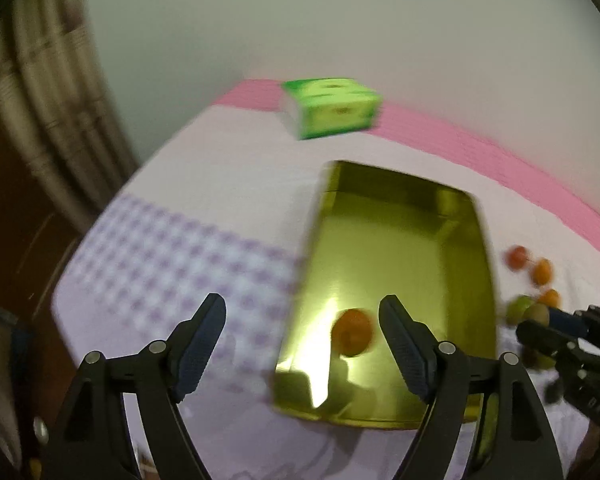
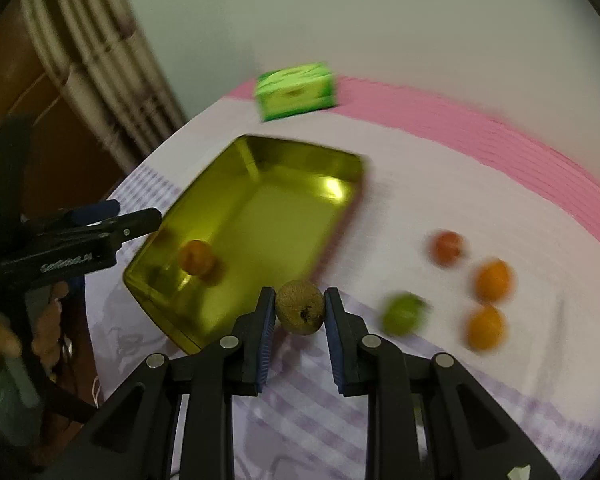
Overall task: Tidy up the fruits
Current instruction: 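Carry the mandarin into the tin tray and open the left tool, then lower the small yellow fruit into the tray and open the right tool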
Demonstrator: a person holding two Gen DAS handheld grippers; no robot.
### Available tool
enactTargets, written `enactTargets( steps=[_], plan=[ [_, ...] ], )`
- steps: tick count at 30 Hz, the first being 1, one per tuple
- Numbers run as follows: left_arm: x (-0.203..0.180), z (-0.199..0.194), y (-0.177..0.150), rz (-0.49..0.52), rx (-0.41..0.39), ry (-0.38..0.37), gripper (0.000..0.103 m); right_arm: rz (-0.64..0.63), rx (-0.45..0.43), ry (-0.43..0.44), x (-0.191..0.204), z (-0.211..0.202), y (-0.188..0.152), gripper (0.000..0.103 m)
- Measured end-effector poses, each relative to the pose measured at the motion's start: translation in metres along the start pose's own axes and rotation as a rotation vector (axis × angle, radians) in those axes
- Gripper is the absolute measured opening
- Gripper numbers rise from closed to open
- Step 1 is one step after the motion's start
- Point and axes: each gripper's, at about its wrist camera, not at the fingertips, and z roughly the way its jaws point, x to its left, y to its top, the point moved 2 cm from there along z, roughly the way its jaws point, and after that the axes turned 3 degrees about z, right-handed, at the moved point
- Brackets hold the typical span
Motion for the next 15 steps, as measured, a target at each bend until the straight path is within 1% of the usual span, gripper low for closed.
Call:
enactTargets(
  steps=[2, 3, 4, 6, 9, 11, 15],
  plan=[
    [0.015, 0.002, -0.003, -0.04, -0.004, 0.075, 0.079, -0.03, 0.036, -0.004, 0.014, 0.016, 0.003, 0.023],
    [0.021, 0.002, -0.002, -0.067, -0.001, 0.073, 0.079, -0.047, 0.057, -0.011, 0.021, 0.025, 0.006, 0.023],
    [0.024, 0.003, -0.001, -0.085, 0.001, 0.034, 0.079, -0.064, 0.073, -0.023, 0.027, 0.033, 0.006, 0.023],
    [0.027, 0.007, -0.002, -0.108, 0.015, -0.003, 0.079, -0.093, 0.105, -0.046, 0.035, 0.047, 0.006, 0.023],
    [0.028, 0.012, -0.003, -0.105, 0.03, 0.0, 0.079, -0.114, 0.145, -0.064, 0.043, 0.062, 0.002, 0.023],
    [0.03, 0.016, -0.004, -0.109, 0.041, -0.009, 0.079, -0.129, 0.159, -0.084, 0.045, 0.07, 0.002, 0.023],
    [0.028, 0.019, -0.005, -0.121, 0.068, -0.035, 0.079, -0.142, 0.177, -0.092, 0.049, 0.083, 0.0, 0.023]
  ],
)
